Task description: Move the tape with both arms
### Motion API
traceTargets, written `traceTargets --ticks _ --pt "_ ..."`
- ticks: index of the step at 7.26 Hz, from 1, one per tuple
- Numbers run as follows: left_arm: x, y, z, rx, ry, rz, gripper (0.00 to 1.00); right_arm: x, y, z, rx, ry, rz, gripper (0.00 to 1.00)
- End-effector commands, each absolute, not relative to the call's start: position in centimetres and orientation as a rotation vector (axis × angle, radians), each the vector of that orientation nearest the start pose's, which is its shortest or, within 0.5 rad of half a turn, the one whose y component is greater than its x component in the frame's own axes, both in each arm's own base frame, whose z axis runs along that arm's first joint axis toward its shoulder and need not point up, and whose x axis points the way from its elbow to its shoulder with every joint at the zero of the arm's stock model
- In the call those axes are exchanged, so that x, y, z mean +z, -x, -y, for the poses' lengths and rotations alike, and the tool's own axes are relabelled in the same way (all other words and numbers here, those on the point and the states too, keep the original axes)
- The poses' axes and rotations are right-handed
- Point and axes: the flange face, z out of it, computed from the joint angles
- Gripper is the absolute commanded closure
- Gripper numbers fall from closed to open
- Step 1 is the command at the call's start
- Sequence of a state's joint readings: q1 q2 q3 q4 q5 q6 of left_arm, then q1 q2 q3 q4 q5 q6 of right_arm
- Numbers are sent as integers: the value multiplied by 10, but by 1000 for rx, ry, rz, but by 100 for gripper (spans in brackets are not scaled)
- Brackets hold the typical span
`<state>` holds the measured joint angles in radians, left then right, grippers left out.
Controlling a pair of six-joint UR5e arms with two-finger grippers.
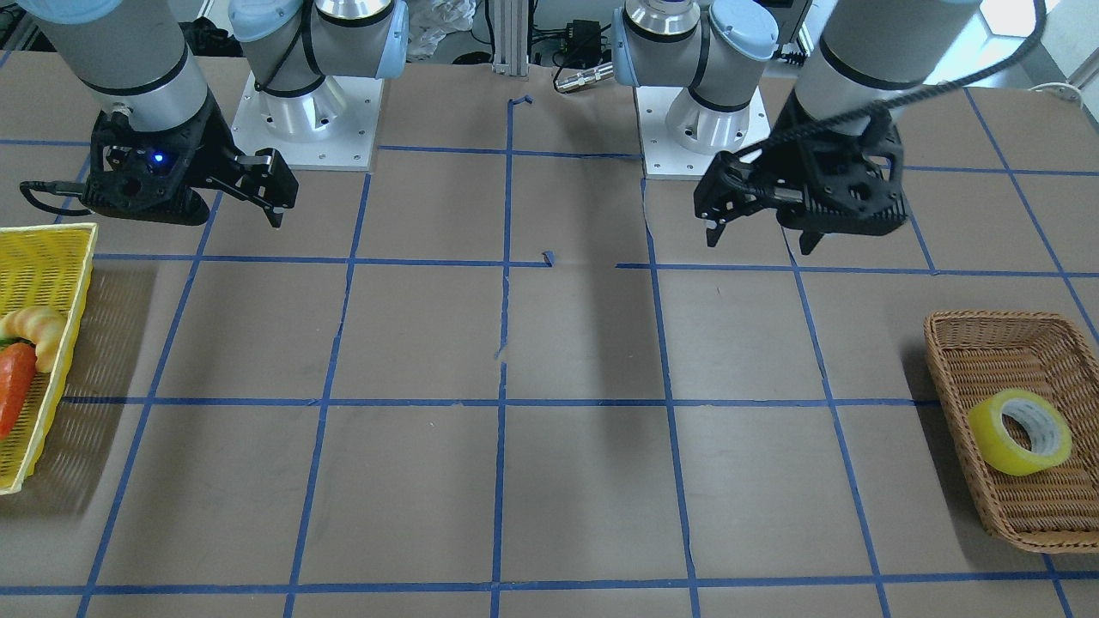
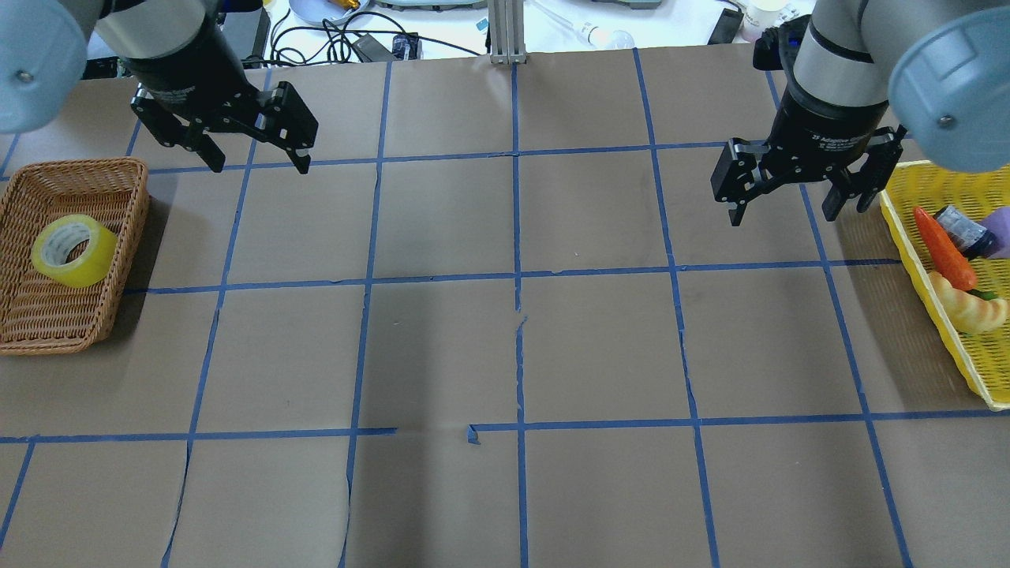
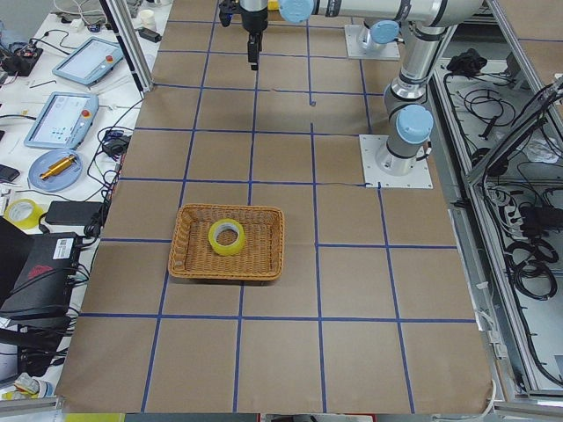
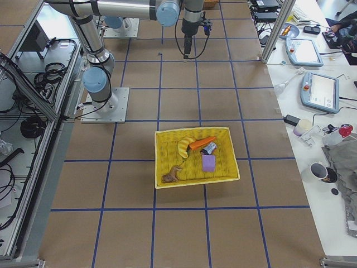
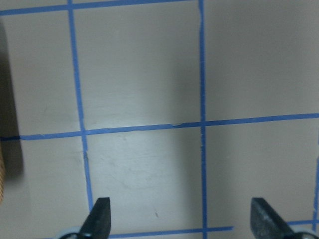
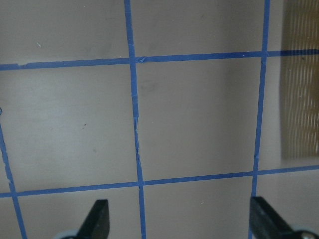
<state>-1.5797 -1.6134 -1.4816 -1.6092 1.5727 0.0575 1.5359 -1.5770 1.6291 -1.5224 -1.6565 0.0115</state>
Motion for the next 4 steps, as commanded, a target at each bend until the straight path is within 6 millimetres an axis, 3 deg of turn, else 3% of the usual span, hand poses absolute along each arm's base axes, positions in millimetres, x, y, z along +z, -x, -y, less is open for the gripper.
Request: traceTargets --ticks 1,3,4 --pt "512 148 491 -27 -32 -3137 0 458 -107 482 165 -64 -3226 0" --pt "519 117 494 -39 81 -3149 0 458 -108 482 162 -65 -3223 0" --pt "521 112 494 -51 82 -3149 0 458 -109 482 162 -65 -3220 0"
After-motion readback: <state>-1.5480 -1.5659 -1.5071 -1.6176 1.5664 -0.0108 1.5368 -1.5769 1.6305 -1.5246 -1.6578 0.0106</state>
